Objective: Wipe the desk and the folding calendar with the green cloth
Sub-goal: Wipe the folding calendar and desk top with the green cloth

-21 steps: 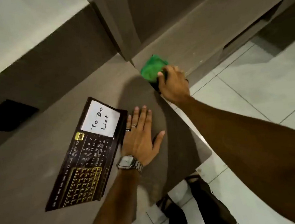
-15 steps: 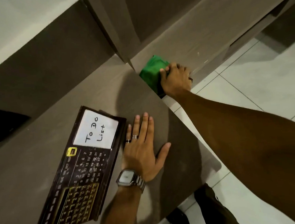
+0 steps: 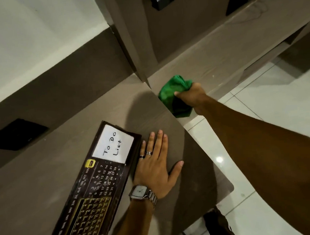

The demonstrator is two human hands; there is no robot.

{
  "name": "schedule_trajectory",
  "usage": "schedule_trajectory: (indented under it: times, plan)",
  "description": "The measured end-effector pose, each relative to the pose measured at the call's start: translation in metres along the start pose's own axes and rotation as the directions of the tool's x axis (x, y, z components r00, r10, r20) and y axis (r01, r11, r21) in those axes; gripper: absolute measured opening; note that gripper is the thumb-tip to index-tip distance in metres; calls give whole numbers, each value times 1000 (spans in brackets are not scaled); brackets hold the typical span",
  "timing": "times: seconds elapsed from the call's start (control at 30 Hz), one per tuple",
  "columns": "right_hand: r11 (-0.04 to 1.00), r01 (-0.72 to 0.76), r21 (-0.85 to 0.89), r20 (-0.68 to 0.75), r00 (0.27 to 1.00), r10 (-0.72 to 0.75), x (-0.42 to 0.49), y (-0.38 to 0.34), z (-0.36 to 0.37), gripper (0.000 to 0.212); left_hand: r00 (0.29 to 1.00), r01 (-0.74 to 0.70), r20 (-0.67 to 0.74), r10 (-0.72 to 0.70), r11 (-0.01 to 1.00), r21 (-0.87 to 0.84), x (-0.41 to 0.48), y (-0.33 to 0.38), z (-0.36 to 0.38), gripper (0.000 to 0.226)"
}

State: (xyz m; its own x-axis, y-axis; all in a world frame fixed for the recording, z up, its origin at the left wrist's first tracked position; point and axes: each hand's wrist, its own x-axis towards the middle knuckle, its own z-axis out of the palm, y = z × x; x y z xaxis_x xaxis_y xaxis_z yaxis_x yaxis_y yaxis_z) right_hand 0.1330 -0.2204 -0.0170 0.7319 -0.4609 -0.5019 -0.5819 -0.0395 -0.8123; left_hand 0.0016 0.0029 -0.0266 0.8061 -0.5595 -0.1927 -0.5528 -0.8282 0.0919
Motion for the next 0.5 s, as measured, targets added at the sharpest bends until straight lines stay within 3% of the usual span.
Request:
schedule_trajectory:
  times: [0.13,0.23,0.37,0.5]
  plan:
    - [976,163,143,-18,987,-162,-44,-18,-12,35,998,-2,66,3,1000,-21,-6,3,-23,84]
    - [942,281,183,-55,960,-275,-91,-28,-18,37,998,-54,-28,54,998,-10,-27,5,-55,82]
    - [932,312,183,-32,950,-312,-157,-35,-7,38,972,-65,-227,67,998,16,-59,-8,-106,80]
    - [923,347,164,31,934,-356,-217,-37,21,34,953,1,-304,-7,1000,-20,-101,-41,-144,82]
